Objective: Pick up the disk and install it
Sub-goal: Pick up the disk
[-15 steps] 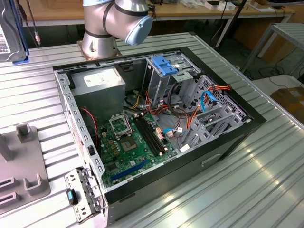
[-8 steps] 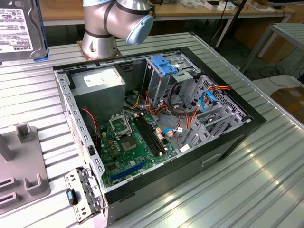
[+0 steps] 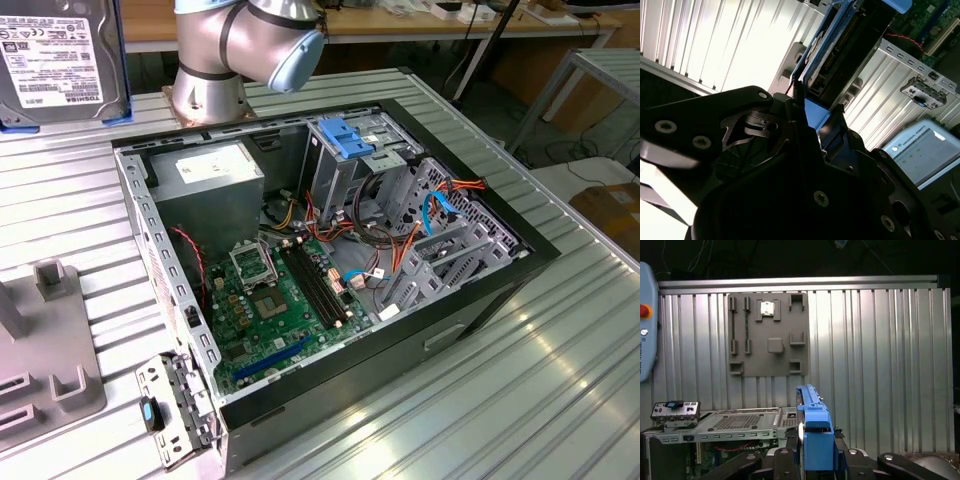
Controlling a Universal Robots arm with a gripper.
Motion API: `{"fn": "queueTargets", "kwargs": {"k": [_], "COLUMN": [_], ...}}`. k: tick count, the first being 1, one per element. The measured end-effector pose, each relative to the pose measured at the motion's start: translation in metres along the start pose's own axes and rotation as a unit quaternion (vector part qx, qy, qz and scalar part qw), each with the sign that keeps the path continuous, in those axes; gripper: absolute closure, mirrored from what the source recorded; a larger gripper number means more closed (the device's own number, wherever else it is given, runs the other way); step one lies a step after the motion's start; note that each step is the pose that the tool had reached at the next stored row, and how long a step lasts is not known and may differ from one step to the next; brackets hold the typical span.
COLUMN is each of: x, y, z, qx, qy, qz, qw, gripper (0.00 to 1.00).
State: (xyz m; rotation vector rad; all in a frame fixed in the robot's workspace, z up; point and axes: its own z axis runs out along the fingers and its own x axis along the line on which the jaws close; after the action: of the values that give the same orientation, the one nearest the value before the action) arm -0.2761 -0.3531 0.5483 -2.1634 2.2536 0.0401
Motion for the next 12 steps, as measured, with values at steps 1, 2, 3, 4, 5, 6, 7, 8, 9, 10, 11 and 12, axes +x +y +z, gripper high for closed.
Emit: {"fn": "queueTargets", "kwargs": {"k": [1,2,3,4,5,6,7,8,9,10,11,12], "x": [-0.0002,-0.0003,-0.0004,-0.0006,-0.0008,-0.0009,-0.0011,-0.0015,-0.0017,-0.0019,-0.0021,-0.0023], "y": [-0.0048,-0.0073,-0.0101,-0.0149,-0.0183,-0.0213,-0.0265,-0.0353,-0.0412,-0.0456,-0.0516,-0.0558], "z": [0.0,0.0,-0.0001,-0.0001,-0.0001,-0.0001,-0.0001,-0.0002,-0.0002,-0.0002,-0.0003,-0.0003], "qx": [0.0,0.0,0.0,0.0,0.0,0.0,0.0,0.0,0.0,0.0,0.0,0.0], "qy": [0.0,0.0,0.0,0.0,0.0,0.0,0.0,0.0,0.0,0.0,0.0,0.0], "qz": [0.0,0.0,0.0,0.0,0.0,0.0,0.0,0.0,0.0,0.0,0.0,0.0], "qw": [1.0,1.0,1.0,1.0,1.0,1.0,1.0,1.0,1.0,1.0,1.0,1.0], "gripper": [0.63,0.63,0.63,0.63,0.63,0.63,0.63,0.63,0.63,0.63,0.63,0.63]}}
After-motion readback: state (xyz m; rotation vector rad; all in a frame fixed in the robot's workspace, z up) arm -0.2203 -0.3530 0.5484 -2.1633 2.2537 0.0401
